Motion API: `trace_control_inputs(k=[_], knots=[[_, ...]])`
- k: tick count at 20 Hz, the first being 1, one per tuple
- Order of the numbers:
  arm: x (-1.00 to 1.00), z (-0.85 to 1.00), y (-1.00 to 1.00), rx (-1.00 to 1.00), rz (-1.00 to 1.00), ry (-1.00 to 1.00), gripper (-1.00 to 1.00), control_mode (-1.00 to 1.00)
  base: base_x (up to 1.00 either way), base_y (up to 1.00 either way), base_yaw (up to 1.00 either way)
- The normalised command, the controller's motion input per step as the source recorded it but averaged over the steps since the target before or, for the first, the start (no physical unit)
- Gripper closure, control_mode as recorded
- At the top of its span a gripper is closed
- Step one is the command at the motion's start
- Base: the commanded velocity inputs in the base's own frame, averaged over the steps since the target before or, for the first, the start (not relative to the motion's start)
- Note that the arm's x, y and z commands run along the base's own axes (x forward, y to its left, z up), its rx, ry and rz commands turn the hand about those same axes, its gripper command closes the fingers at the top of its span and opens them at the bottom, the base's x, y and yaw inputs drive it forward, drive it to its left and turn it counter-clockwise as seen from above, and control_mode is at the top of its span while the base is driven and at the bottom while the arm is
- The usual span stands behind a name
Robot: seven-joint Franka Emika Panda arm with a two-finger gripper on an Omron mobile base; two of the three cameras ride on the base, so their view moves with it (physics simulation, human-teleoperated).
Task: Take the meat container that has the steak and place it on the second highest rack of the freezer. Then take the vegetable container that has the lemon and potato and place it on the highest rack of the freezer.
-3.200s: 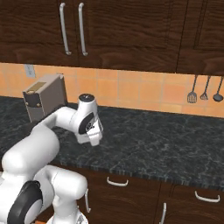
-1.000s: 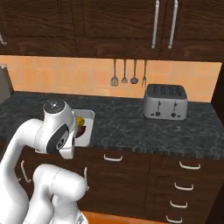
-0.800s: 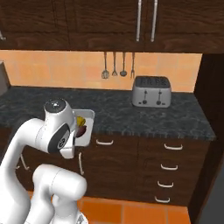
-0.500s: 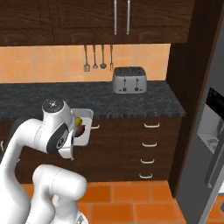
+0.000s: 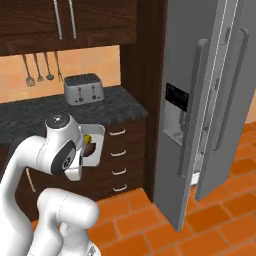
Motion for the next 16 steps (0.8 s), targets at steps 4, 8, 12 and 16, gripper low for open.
trace_control_inputs(k=[4, 8, 12, 16], knots=[[0.00, 0.00, 0.00, 0.00, 0.00, 0.00, 1.00, 1.00, 0.01, -0.65, -0.53], [0.00, 0.00, 0.00, 0.00, 0.00, 0.00, 1.00, 1.00, 0.00, -0.77, -0.52], [0.00, 0.00, 0.00, 0.00, 0.00, 0.00, 1.00, 1.00, 0.00, -0.76, -0.56], [0.00, 0.00, 0.00, 0.00, 0.00, 0.00, 1.00, 1.00, 0.13, -0.65, -0.53]])
